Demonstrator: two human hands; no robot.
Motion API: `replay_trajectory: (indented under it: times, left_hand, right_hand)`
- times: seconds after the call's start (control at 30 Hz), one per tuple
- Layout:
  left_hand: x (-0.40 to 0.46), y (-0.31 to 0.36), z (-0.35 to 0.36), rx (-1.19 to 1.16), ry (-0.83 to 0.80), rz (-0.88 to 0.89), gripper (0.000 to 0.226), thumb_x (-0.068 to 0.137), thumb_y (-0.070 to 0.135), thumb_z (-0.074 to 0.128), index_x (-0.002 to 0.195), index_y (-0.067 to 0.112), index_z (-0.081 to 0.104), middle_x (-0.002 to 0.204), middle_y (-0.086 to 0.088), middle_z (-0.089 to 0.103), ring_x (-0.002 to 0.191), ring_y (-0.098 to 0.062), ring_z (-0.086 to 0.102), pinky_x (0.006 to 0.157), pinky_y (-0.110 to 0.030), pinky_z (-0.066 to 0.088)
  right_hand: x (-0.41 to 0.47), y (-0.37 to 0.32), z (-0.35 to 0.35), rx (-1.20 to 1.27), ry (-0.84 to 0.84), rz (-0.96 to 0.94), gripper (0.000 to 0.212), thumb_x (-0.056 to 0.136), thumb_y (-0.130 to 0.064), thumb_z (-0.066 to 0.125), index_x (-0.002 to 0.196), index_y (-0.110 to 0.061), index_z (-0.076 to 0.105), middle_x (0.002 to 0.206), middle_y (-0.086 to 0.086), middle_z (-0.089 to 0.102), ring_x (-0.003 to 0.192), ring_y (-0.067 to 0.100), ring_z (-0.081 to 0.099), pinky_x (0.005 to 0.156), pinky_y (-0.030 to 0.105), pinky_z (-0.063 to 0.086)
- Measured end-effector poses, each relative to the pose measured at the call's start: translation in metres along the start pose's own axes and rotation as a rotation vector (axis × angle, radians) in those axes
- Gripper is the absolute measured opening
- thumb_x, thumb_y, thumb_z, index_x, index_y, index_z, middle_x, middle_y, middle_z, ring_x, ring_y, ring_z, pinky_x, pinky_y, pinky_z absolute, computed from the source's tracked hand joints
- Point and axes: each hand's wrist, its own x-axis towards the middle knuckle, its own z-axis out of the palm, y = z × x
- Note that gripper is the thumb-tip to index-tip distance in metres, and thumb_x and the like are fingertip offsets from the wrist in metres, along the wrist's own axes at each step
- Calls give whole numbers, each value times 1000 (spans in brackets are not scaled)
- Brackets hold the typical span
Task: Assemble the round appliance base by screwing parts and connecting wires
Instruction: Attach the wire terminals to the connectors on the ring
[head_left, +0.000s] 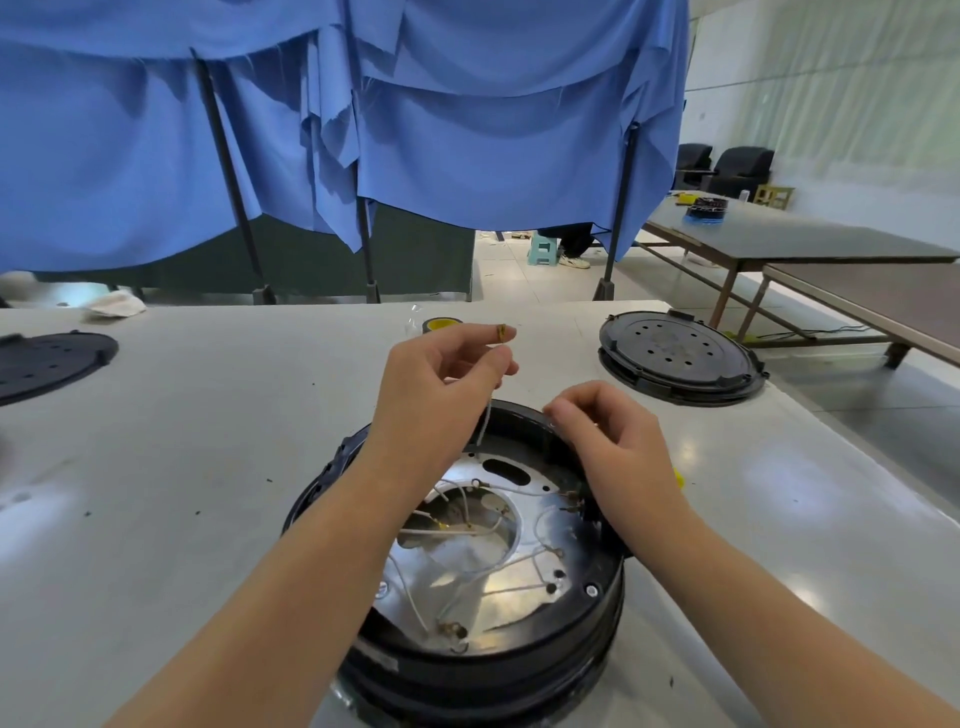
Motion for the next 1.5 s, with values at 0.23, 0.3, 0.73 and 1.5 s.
replay_trajectory:
  times: [0.23, 0.3, 0.73, 1.5]
  left_hand:
    - [-5, -5, 5, 256, -372, -82, 20, 84, 17, 71, 83, 36, 75, 78, 20, 73, 76, 4, 68, 73, -11, 54]
    - [-6, -7, 5, 301, -445, -116, 22, 84, 15, 72, 81, 37, 74, 75, 21, 72, 73, 6, 67, 68, -6, 51]
    - [-11, -10, 10, 487, -619, -151, 15, 84, 20, 71, 85, 33, 78, 71, 17, 71, 56, 8, 57, 52, -4, 39]
    - [-5, -10, 11, 418, -727, -251, 15, 84, 16, 70, 83, 28, 79, 53, 15, 65, 45, 6, 52, 45, -7, 38]
  right_hand:
    - [1, 11, -2, 35, 60, 54, 16, 90, -11, 58, 83, -23, 65, 78, -8, 67, 74, 1, 63, 65, 16, 49]
    - [2, 15, -2, 31, 57, 88, 16, 90, -13, 58, 83, -25, 66, 82, -6, 67, 81, 9, 65, 73, 26, 52]
    - [4, 19, -1, 47, 71, 142, 17, 87, -26, 51, 82, -26, 67, 73, -17, 65, 82, 17, 64, 80, 43, 54]
    - [4, 11, 0, 60, 84, 167, 23, 95, -14, 47, 83, -15, 66, 76, -9, 63, 79, 12, 62, 78, 37, 54]
